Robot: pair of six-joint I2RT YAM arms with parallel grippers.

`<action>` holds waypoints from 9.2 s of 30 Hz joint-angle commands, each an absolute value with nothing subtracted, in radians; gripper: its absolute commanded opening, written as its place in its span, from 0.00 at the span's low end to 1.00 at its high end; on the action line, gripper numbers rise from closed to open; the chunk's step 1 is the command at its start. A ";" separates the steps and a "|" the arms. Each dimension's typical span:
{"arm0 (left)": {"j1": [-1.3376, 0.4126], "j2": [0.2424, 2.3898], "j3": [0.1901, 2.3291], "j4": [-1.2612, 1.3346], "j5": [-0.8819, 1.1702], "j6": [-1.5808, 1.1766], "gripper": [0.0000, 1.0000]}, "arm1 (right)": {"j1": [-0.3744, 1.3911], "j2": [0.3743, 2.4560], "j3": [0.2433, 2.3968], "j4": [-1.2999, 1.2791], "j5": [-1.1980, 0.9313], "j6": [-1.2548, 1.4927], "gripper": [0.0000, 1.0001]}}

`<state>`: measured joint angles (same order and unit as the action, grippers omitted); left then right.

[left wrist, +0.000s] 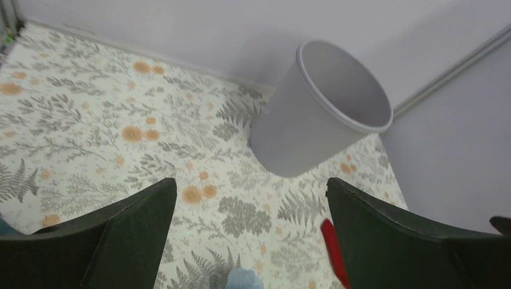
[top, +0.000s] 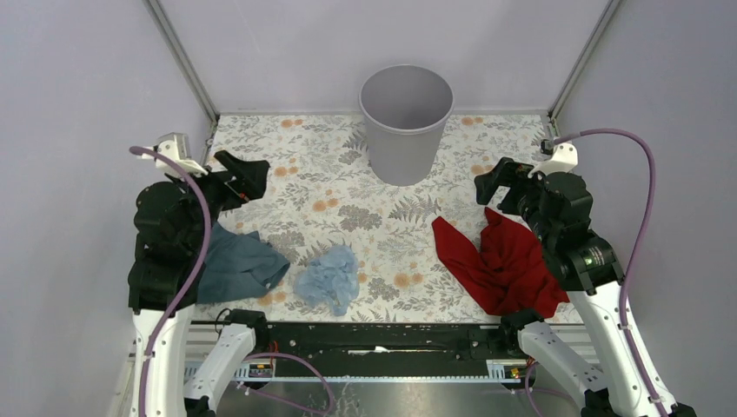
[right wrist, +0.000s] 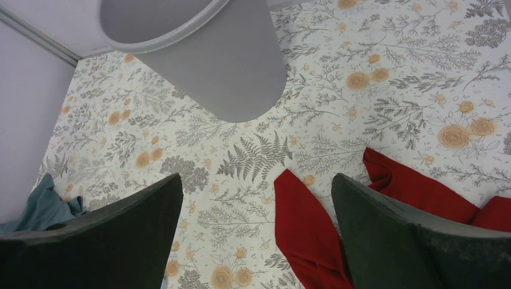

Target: Put the trash bags into the trash bin

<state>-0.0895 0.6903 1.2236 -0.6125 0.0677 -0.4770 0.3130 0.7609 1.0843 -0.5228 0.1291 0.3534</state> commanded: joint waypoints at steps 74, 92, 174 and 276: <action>-0.739 0.833 0.504 0.078 -0.005 -1.062 0.03 | 0.983 1.223 0.436 0.613 -0.385 0.782 0.80; -0.512 0.785 0.635 -0.268 0.083 -0.847 0.16 | 0.984 0.908 0.373 0.126 0.030 0.562 0.00; -1.216 1.083 1.160 -0.640 -0.624 -0.415 0.88 | 0.984 1.146 1.100 -0.239 0.205 1.083 0.02; -0.866 1.033 1.116 -0.371 -0.075 -0.664 0.00 | 0.568 1.009 0.672 -0.290 -0.212 0.344 0.98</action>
